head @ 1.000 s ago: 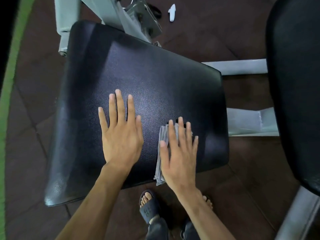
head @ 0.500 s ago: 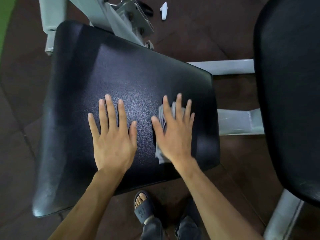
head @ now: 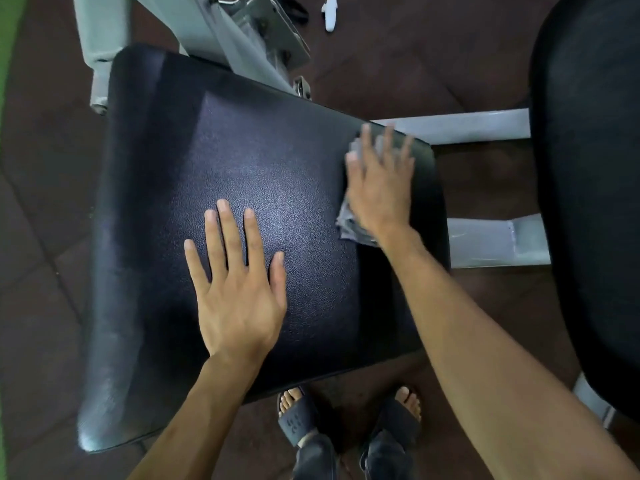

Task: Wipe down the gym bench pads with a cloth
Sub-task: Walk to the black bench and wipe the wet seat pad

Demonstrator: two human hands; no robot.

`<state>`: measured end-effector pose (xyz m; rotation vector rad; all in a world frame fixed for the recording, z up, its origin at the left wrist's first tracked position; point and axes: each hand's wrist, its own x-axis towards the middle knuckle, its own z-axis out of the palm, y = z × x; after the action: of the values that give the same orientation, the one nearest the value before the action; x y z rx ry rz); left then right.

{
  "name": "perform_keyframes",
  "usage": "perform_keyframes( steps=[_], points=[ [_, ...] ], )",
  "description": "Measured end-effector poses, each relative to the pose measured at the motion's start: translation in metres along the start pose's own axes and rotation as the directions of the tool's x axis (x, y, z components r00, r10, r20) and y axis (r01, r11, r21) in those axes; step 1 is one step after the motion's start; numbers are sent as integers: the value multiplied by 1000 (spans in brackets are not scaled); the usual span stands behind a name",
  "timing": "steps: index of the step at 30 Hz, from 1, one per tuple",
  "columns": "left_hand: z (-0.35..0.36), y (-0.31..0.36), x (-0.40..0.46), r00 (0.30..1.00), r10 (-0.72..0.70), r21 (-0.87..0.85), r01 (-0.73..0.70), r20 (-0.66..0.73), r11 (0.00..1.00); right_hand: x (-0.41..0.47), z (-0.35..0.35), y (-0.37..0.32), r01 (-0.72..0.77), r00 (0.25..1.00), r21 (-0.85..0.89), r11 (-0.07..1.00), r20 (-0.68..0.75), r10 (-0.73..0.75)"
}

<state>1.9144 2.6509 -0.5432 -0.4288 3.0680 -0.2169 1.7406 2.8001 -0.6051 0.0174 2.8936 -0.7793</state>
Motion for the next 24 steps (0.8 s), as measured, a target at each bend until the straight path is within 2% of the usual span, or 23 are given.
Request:
perform_keyframes(
  steps=[3, 5, 8, 11, 14, 15, 17, 20, 24],
  points=[
    [-1, 0, -1, 1000, 1, -10, -1, -9, 1000, -67, 1, -8, 248, 968, -13, 969, 50, -247],
    [0, 0, -1, 1000, 0, -12, -1, -13, 1000, -123, -3, 20, 270, 957, -13, 963, 114, -267],
    [-1, 0, -1, 1000, -6, -16, 5, -21, 1000, -148, -17, 80, 40, 991, -17, 999, 125, -38],
    [-1, 1, -1, 1000, -7, -11, 7, -25, 1000, -86, -22, 102, -164, 984, 3, 986, 66, 164],
    [1, 1, -2, 999, -8, 0, 8, -32, 1000, -4, -22, 80, -248, 969, 80, 965, 9, 248],
    [1, 0, -2, 999, -9, 2, 9, -32, 1000, 12, -20, 67, -217, 976, 69, 974, 4, 217],
    [1, 1, -2, 999, -3, -2, 3, -35, 1000, 19, -13, 35, -30, 999, 19, 999, 25, 30],
    [1, 1, -1, 1000, -5, -23, 4, -28, 1000, -27, -4, -3, 278, 957, 42, 960, 80, -280],
    [0, 0, -1, 1000, -8, -5, 8, -7, 1000, -103, -7, 5, 396, 903, 10, 918, 179, -391]
  ],
)
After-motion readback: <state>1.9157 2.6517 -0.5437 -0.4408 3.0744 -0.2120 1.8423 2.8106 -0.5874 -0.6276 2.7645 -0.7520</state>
